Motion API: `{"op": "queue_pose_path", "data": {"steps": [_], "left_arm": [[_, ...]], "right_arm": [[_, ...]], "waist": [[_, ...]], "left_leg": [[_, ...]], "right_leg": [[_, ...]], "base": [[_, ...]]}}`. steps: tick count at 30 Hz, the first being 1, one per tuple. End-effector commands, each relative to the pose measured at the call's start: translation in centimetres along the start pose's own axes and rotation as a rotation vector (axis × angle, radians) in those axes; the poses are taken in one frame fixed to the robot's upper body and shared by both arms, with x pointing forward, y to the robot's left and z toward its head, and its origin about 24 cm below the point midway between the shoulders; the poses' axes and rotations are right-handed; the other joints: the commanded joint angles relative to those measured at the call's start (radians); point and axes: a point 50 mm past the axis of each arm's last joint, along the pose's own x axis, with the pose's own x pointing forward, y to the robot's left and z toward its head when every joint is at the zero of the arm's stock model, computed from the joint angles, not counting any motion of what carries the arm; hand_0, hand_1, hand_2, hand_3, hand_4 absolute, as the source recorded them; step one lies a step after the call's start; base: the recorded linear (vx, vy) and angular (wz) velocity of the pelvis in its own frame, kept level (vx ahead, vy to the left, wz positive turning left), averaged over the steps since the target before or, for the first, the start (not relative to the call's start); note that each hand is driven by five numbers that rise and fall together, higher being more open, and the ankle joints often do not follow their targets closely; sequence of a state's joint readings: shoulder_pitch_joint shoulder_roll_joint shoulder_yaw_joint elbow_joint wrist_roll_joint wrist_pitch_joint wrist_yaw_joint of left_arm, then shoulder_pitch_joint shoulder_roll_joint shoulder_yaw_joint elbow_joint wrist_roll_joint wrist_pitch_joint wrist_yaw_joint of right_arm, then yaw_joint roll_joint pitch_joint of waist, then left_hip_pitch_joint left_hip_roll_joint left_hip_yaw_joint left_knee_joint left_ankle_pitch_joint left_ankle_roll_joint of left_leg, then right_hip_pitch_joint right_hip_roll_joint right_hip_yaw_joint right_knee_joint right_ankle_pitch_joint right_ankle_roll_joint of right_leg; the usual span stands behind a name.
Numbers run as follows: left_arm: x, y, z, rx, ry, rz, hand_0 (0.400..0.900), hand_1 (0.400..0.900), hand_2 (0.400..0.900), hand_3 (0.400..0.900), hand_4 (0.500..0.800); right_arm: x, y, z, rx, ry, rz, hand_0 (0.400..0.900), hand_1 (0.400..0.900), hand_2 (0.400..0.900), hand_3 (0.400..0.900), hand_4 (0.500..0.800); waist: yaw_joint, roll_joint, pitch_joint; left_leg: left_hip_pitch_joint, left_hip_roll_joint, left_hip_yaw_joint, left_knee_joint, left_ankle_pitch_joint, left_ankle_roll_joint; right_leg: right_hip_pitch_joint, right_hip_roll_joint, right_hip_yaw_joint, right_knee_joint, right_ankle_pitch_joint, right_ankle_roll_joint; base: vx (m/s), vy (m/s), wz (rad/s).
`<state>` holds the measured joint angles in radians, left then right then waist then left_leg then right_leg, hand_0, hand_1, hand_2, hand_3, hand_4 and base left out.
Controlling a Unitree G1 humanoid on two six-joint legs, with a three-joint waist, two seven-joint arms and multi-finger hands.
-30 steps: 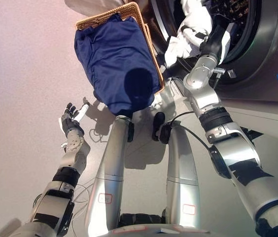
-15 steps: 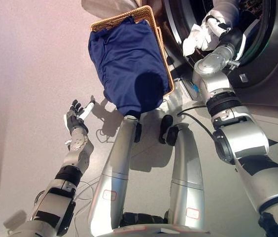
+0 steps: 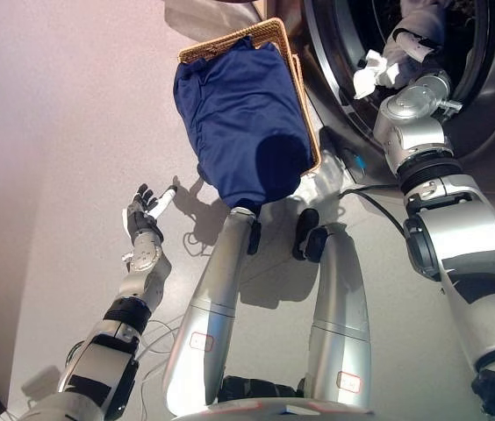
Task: Put the clothes in the basket into the washing machine.
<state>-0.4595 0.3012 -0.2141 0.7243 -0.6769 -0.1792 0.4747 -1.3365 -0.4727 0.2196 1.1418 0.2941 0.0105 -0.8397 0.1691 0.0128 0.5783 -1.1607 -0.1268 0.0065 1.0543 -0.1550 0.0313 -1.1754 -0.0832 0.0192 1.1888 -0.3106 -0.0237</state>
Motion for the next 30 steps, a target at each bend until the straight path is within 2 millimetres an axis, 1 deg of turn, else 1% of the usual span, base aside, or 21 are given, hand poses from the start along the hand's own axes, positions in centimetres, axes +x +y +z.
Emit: {"op": "queue_pose_path", "data": {"steps": [1, 4, 6, 10, 14, 15, 16, 17, 18, 20, 23, 25, 26, 27, 28, 29, 30], "left_arm": [[-1.0, 2.1, -2.7, 0.010, 0.042, 0.070, 0.900, 0.900, 0.900, 0.900, 0.800], [-1.0, 2.1, -2.7, 0.005, 0.040, 0.072, 0.900, 0.900, 0.900, 0.900, 0.800], [-1.0, 2.1, -2.7, 0.003, 0.039, 0.073, 0.900, 0.900, 0.900, 0.900, 0.800], [-1.1, 2.1, -2.7, -0.006, 0.038, 0.081, 0.900, 0.900, 0.900, 0.900, 0.800], [-1.1, 2.3, -2.8, -0.021, 0.047, 0.102, 0.900, 0.900, 0.900, 0.900, 0.800], [-1.2, 2.3, -3.0, -0.022, 0.055, 0.108, 0.900, 0.900, 0.900, 0.900, 0.800], [-1.2, 2.5, -3.2, -0.029, 0.066, 0.122, 0.900, 0.900, 0.900, 0.900, 0.800], [-1.3, 2.7, -3.4, -0.035, 0.078, 0.132, 0.900, 0.900, 0.900, 0.900, 0.800], [-1.3, 2.7, -3.4, -0.034, 0.080, 0.133, 0.900, 0.900, 0.900, 0.900, 0.800], [-1.6, 3.0, -4.1, -0.045, 0.110, 0.149, 0.900, 0.900, 0.900, 0.900, 0.800], [-1.9, 3.7, -5.2, -0.026, 0.156, 0.160, 0.900, 0.900, 0.900, 0.900, 0.800], [-2.1, 4.0, -5.8, -0.013, 0.181, 0.168, 0.900, 0.900, 0.900, 0.900, 0.800], [-2.3, 4.2, -6.3, -0.007, 0.202, 0.174, 0.900, 0.900, 0.900, 0.900, 0.800], [-2.4, 4.3, -6.5, -0.007, 0.211, 0.179, 0.900, 0.900, 0.900, 0.900, 0.800], [-2.6, 4.4, -7.0, -0.006, 0.234, 0.183, 0.900, 0.900, 0.900, 0.900, 0.800], [-2.6, 4.4, -7.1, -0.006, 0.235, 0.183, 0.900, 0.900, 0.900, 0.900, 0.800], [-2.7, 4.5, -7.6, 0.012, 0.258, 0.174, 0.900, 0.900, 0.900, 0.900, 0.800]], "right_arm": [[0.1, -0.5, 2.3, 0.005, -0.200, -0.052, 0.900, 0.900, 0.900, 0.900, 0.800], [-1.4, 0.9, 2.9, 0.009, -0.276, 0.022, 0.900, 0.900, 0.900, 0.900, 0.800], [-1.9, 1.2, 3.0, 0.008, -0.299, 0.037, 0.900, 0.900, 0.900, 0.900, 0.800], [-3.9, 2.4, 3.3, -0.022, -0.403, 0.089, 0.900, 0.900, 0.900, 0.900, 0.800], [-6.4, 3.5, 2.5, 0.030, -0.426, 0.165, 0.900, 0.900, 0.900, 0.900, 0.800], [-7.4, 3.8, 2.0, 0.059, -0.419, 0.204, 0.900, 0.900, 0.900, 0.900, 0.800], [-9.1, 4.2, 1.2, 0.096, -0.415, 0.276, 0.900, 0.900, 0.900, 0.900, 0.800], [-10.1, 4.4, 0.6, 0.115, -0.413, 0.328, 0.900, 0.900, 0.900, 0.900, 0.800], [-10.2, 4.4, 0.5, 0.113, -0.411, 0.329, 0.900, 0.900, 0.900, 0.900, 0.800], [-12.4, 4.5, -0.8, 0.180, -0.381, 0.440, 0.900, 0.900, 0.900, 0.900, 0.800], [-14.9, 4.5, -3.4, 0.234, -0.286, 0.576, 0.900, 0.900, 0.900, 0.900, 0.800], [-16.2, 4.5, -4.4, 0.239, -0.262, 0.650, 0.900, 0.900, 0.900, 0.900, 0.800], [-17.4, 4.6, -5.2, 0.247, -0.238, 0.713, 0.900, 0.900, 0.900, 0.900, 0.800], [-17.7, 4.5, -5.5, 0.242, -0.232, 0.733, 0.900, 0.900, 0.900, 0.900, 0.800], [-19.1, 4.7, -6.5, 0.247, -0.193, 0.813, 0.900, 0.900, 0.900, 0.900, 0.800], [-19.1, 4.7, -6.6, 0.247, -0.192, 0.814, 0.900, 0.900, 0.900, 0.900, 0.800], [-20.2, 4.8, -7.5, 0.238, -0.158, 0.892, 0.900, 0.900, 0.900, 0.900, 0.800]], "waist": [[-0.045, 0.027, -0.155], [-0.048, 0.027, -0.149], [-0.051, 0.027, -0.148], [-0.058, 0.028, -0.141], [-0.071, 0.026, -0.132], [-0.077, 0.025, -0.130], [-0.087, 0.020, -0.125], [-0.093, 0.017, -0.125], [-0.094, 0.018, -0.125], [-0.106, 0.010, -0.124], [-0.122, 0.000, -0.126], [-0.129, -0.006, -0.125], [-0.134, -0.010, -0.126], [-0.137, -0.012, -0.126], [-0.139, -0.017, -0.129], [-0.139, -0.017, -0.128], [-0.142, -0.022, -0.133]], "left_leg": [[0.008, -0.052, -0.059, -0.070, -0.025, 0.007], [0.014, -0.050, -0.057, -0.071, -0.021, 0.005], [0.015, -0.050, -0.057, -0.070, -0.020, 0.005], [0.016, -0.048, -0.059, -0.070, -0.015, 0.002], [0.022, -0.044, -0.058, -0.072, -0.012, 0.001], [0.025, -0.042, -0.059, -0.075, -0.011, 0.001], [0.034, -0.037, -0.060, -0.087, -0.008, 0.002], [0.042, -0.034, -0.063, -0.096, -0.007, 0.002], [0.045, -0.034, -0.064, -0.099, -0.006, 0.002], [0.061, -0.030, -0.064, -0.111, -0.006, 0.002], [0.091, -0.025, -0.064, -0.130, -0.007, 0.002], [0.107, -0.022, -0.063, -0.139, -0.009, 0.001], [0.118, -0.019, -0.063, -0.141, -0.010, 0.000], [0.123, -0.019, -0.064, -0.142, -0.012, 0.000], [0.136, -0.016, -0.063, -0.148, -0.013, 0.000], [0.139, -0.016, -0.064, -0.149, -0.013, 0.000], [0.164, -0.013, -0.064, -0.163, -0.015, -0.001]], "right_leg": [[0.009, 0.009, -0.037, -0.119, 0.048, 0.052], [0.014, 0.012, -0.036, -0.120, 0.050, 0.052], [0.016, 0.013, -0.036, -0.120, 0.051, 0.051], [0.018, 0.014, -0.036, -0.121, 0.055, 0.051], [0.028, 0.018, -0.038, -0.128, 0.059, 0.048], [0.033, 0.020, -0.038, -0.133, 0.060, 0.047], [0.043, 0.021, -0.040, -0.147, 0.063, 0.045], [0.052, 0.021, -0.041, -0.156, 0.063, 0.044], [0.055, 0.021, -0.042, -0.159, 0.064, 0.044], [0.075, 0.024, -0.042, -0.176, 0.065, 0.042], [0.108, 0.029, -0.043, -0.200, 0.063, 0.040], [0.126, 0.030, -0.045, -0.211, 0.062, 0.039], [0.139, 0.030, -0.044, -0.220, 0.061, 0.038], [0.145, 0.031, -0.044, -0.223, 0.060, 0.038], [0.158, 0.033, -0.045, -0.229, 0.060, 0.038], [0.160, 0.033, -0.045, -0.230, 0.060, 0.038], [0.185, 0.032, -0.045, -0.246, 0.059, 0.038]], "base": [[0.00, 0.000, 0.00], [-0.02, -0.001, -0.01], [0.00, 0.000, 0.00], [-0.03, 0.000, -0.01], [-0.01, 0.002, -0.01], [0.00, 0.000, 0.00], [0.00, 0.000, 0.00], [0.00, 0.000, 0.00], [0.00, 0.000, 0.00], [0.00, 0.003, -0.02], [0.00, 0.002, -0.01], [-0.01, 0.010, -0.04], [-0.01, 0.015, -0.04], [0.00, 0.019, -0.04], [-0.01, 0.015, -0.03], [0.01, 0.019, -0.04], [0.00, 0.000, 0.00]]}}
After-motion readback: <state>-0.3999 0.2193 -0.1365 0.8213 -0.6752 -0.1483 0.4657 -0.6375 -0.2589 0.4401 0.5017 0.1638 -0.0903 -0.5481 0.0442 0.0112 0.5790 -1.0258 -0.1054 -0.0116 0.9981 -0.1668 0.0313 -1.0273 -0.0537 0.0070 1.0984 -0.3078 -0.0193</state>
